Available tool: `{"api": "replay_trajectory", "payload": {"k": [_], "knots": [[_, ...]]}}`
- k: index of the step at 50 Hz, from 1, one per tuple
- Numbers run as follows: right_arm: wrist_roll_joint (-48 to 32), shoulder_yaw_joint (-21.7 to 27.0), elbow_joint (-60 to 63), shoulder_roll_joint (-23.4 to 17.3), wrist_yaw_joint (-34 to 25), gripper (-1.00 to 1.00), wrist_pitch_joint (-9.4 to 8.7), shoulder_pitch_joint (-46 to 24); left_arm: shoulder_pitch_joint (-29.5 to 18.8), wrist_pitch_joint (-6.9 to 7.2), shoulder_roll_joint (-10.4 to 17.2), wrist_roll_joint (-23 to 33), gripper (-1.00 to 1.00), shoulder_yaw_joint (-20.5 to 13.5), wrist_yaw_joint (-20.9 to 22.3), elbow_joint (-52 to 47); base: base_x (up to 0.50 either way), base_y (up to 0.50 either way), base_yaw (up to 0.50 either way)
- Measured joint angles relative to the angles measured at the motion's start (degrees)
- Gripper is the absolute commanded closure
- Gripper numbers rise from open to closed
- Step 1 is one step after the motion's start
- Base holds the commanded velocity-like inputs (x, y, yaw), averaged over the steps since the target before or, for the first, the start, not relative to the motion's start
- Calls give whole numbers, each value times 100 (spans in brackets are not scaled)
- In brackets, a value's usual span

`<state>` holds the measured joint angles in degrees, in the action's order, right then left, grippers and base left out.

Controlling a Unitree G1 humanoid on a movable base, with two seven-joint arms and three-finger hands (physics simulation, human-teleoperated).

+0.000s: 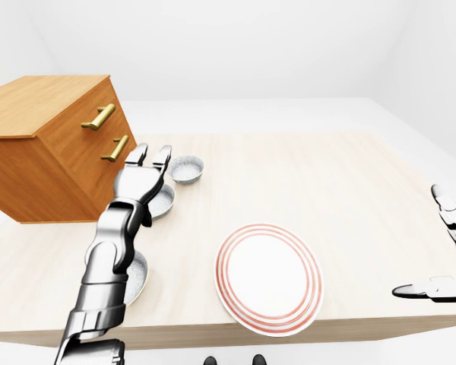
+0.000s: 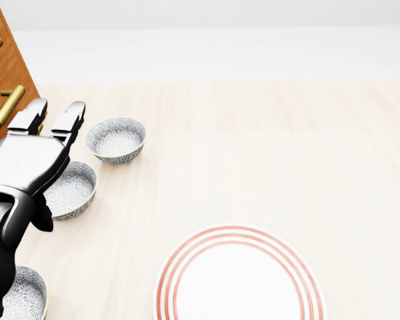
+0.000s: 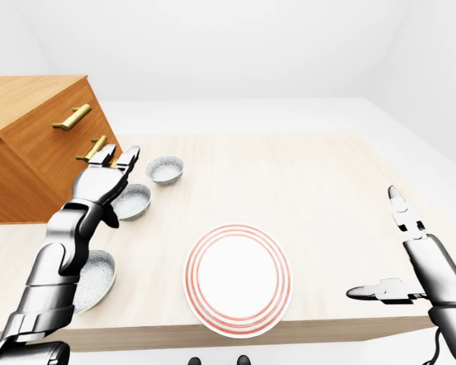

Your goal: Put the bowl in the middle on the plate.

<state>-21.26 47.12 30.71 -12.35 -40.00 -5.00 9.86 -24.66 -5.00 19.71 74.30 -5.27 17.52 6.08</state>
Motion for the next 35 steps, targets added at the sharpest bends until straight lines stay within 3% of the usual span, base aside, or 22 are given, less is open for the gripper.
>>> {"api": "replay_trajectory", "payload": {"k": [35], "knots": [[1, -2, 0, 2, 0, -100, 0, 3, -239, 0, -29, 174, -100, 150, -329, 652, 0, 0, 0]]}}
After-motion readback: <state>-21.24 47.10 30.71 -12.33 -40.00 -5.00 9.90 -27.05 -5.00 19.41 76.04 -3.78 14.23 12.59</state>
